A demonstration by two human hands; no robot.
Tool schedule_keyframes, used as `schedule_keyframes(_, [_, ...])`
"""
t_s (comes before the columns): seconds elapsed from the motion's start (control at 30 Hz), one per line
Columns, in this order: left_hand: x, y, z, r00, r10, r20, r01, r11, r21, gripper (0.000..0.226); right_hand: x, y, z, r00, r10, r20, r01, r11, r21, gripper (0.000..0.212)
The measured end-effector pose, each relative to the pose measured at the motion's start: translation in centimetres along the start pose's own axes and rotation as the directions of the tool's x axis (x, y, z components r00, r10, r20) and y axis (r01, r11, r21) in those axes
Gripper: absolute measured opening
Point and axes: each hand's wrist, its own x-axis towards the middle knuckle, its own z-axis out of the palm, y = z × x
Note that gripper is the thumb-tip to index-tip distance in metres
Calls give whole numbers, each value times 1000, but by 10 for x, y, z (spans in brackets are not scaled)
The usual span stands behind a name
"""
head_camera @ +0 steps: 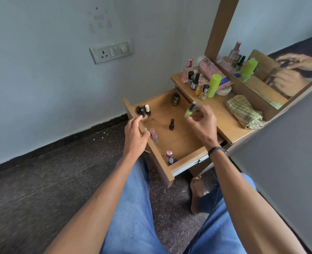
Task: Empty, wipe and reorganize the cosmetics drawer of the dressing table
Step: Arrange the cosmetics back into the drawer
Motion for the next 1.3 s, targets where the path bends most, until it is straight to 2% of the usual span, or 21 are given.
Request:
schedule_keyframes(0.07, [13, 2, -3, 999, -38, -30, 38, 999, -15, 60, -4, -2, 19, 983, -41, 177, 53, 996, -66, 36])
schedule_keyframes(0.13, [25, 3, -5, 997, -64, -39, 64, 998, -2, 61, 0, -7, 38, 954, -57, 294, 100, 986, -134, 40])
schedule_keyframes(0.3, [37, -5, -6, 994, -113, 3, 113, 994, 9, 63, 20, -20, 80, 895, -69, 440, 191, 951, -241, 35])
schedule_keyframes(0.43, [36, -13, -5, 994, -103, 22, 103, 995, -17, 63, 35, -21, 104, 887, 36, 459, 126, 940, -318, 38])
schedule_keyframes(0.6, [37, -17, -4, 993, -111, 44, 114, 991, -67, 65, 43, -18, 128, 856, 135, 499, 128, 880, -457, 23])
schedule_keyframes(0.7, [37, -21, -4, 993, -110, 53, 114, 990, -89, 65, 50, -20, 140, 855, 132, 501, 152, 860, -487, 28])
schedule_keyframes(0.93, [37, -25, -2, 995, -88, 46, 92, 990, -106, 63, 47, -17, 156, 837, 139, 530, 219, 802, -556, 20])
schedule_keyframes(1.3, [36, -26, -2, 996, -75, 49, 80, 992, -95, 60, 53, -14, 165, 858, 168, 485, 143, 829, -541, 16])
